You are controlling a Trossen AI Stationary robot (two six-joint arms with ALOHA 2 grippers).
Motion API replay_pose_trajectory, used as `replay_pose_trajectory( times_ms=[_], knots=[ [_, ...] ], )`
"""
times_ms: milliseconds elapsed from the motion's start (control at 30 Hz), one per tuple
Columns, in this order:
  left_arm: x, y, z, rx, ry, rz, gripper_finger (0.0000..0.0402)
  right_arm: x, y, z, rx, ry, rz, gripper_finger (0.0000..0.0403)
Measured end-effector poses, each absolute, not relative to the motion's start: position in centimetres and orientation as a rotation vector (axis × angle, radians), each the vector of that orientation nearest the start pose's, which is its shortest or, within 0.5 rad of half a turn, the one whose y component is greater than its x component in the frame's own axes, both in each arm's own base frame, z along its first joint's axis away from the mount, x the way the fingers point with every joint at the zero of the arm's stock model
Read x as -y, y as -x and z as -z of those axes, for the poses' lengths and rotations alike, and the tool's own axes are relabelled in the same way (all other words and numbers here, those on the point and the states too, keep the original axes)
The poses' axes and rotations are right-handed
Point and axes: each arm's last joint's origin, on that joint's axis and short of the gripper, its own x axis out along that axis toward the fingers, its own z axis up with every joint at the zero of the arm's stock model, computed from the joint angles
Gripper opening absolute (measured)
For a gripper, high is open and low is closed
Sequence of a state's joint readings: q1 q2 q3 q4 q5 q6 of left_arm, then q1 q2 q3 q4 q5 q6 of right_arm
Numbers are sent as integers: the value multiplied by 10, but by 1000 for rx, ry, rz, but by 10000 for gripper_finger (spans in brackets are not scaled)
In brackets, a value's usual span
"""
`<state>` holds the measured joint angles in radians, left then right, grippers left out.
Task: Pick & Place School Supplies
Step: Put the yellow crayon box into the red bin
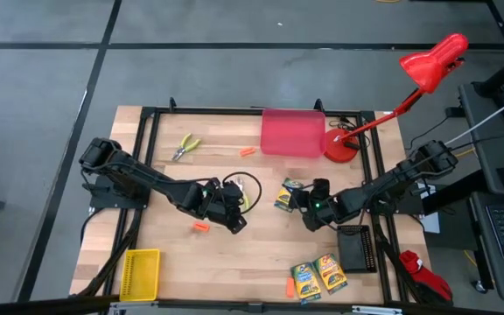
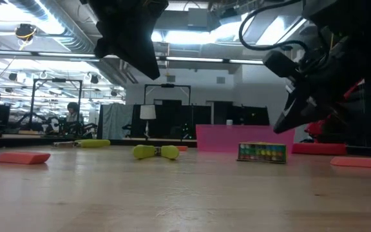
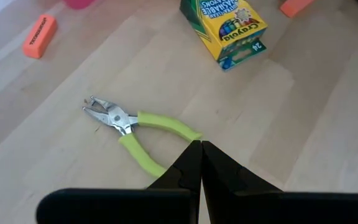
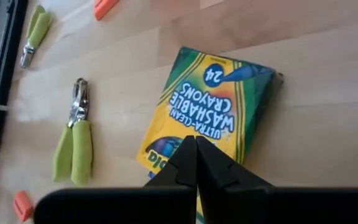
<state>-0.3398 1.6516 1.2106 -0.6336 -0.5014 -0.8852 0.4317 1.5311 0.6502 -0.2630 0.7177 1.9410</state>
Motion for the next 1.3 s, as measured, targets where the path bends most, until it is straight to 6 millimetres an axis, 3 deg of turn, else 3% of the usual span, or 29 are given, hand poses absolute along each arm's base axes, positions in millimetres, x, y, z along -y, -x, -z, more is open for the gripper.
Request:
replay_pose_trajectory(
  times_ms=[733, 1300],
  knots=[
    [99, -318, -234, -849, 356, -524, 3, -79, -227, -128, -515, -1143, 1069, 0],
    [98, -318, -234, -849, 357, -525, 3, -91, -231, -122, -390, -1204, 1045, 0]
  ],
)
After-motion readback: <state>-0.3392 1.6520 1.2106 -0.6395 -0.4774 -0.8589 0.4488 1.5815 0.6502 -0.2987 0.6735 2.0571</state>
